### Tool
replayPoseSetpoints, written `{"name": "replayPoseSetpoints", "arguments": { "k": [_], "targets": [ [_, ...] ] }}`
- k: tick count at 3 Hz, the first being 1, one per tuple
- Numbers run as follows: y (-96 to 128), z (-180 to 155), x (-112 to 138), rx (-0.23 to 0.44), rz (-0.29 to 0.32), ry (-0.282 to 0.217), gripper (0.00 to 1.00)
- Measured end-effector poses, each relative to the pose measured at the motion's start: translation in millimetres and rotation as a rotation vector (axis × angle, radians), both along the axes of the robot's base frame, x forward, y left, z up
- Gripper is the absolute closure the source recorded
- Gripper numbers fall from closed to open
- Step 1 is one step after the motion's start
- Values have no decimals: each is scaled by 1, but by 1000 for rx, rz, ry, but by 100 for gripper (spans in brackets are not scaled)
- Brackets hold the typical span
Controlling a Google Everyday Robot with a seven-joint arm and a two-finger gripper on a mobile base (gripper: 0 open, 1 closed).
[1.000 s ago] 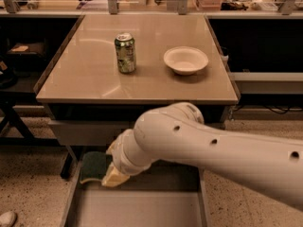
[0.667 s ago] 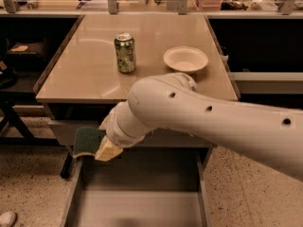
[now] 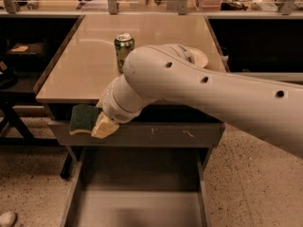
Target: Pick sponge from middle drawer and place on counter
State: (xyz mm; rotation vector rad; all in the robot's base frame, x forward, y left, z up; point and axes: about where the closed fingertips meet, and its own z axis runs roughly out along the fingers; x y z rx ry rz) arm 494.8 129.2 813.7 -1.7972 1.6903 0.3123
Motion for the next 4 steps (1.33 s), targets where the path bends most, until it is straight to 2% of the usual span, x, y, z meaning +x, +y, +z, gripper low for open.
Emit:
{"name": "replayPoseSetpoints", "arguments": {
  "k": [1,2,3,4],
  "targets": [
    [6,0,0,23,-10,8,100],
    [24,14,16,74,-21,13,100],
    [44,32,35,94,-15,9,100],
    [61,44,55,87,-8,9,100]
  ]
}}
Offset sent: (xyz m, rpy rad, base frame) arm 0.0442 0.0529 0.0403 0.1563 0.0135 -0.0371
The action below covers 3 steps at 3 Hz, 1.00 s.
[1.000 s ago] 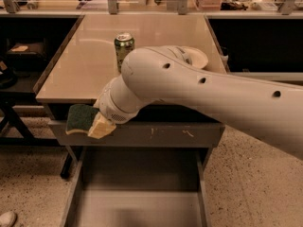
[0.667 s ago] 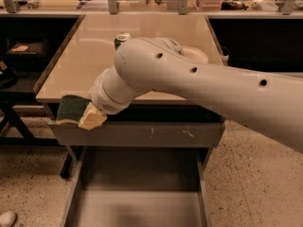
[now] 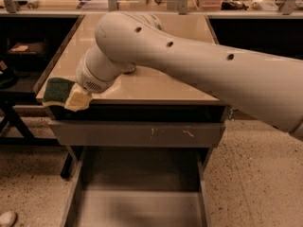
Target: Pick sponge from middle drawer and place on counter
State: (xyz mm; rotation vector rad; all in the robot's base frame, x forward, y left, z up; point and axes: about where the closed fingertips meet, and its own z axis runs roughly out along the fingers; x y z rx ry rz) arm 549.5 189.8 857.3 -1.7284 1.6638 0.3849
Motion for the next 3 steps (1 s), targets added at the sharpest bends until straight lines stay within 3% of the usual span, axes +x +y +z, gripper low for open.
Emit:
{"name": "replayPoseSetpoints", "arguments": {
  "k": [1,3],
  "targets": [
    [11,-3,21,-17,-1,21,100],
    [11,-3,66,-52,-33,31,100]
  ]
}}
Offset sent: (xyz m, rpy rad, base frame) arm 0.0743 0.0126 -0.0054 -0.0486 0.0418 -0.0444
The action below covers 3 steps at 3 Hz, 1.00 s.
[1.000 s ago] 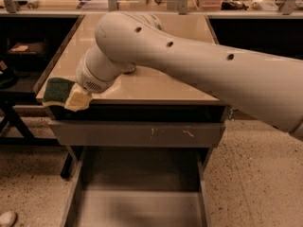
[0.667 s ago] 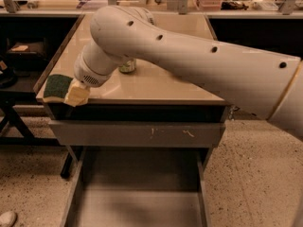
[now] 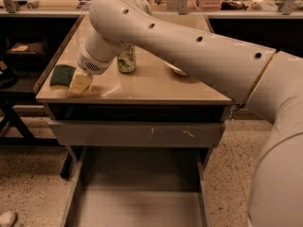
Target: Pick sponge from middle drawer and place on counter
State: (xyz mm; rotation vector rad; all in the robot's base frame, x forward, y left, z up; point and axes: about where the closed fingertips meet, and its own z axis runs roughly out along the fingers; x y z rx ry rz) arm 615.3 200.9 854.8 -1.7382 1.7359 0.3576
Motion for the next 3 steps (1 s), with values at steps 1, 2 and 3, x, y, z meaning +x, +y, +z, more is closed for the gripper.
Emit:
{"name": "replayPoseSetpoints", "arguments": {
  "k": [1,2,3],
  "targets": [
    [-2,-1,17,-19,-15,7,100],
    [-1,-8,29,-40,-26,20,100],
    [2,-17,37,-48,-23,28,100]
  ]
}}
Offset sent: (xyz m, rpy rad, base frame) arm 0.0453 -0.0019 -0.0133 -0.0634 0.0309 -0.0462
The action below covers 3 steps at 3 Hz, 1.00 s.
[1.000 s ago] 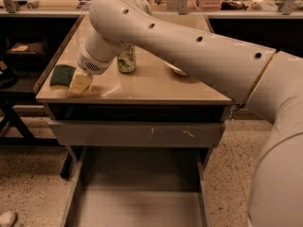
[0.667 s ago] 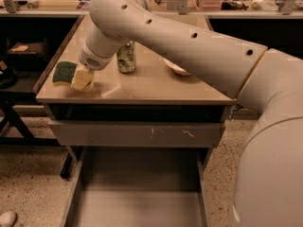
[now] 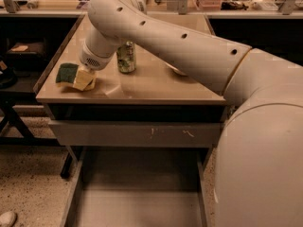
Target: Pick sponge from middle drawer and place on counter
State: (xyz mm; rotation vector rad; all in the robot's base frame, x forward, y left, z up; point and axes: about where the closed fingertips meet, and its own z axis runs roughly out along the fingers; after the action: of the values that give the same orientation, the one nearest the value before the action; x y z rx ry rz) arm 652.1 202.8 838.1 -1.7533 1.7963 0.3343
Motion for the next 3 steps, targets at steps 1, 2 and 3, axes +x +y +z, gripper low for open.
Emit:
{"name": "replayPoseSetpoints", "arguments": {
  "k": [1,2,3],
  "targets": [
    [0,0,0,0,0,0,82],
    [0,0,0,0,0,0,58],
    [0,0,0,0,0,0,36]
  ]
}}
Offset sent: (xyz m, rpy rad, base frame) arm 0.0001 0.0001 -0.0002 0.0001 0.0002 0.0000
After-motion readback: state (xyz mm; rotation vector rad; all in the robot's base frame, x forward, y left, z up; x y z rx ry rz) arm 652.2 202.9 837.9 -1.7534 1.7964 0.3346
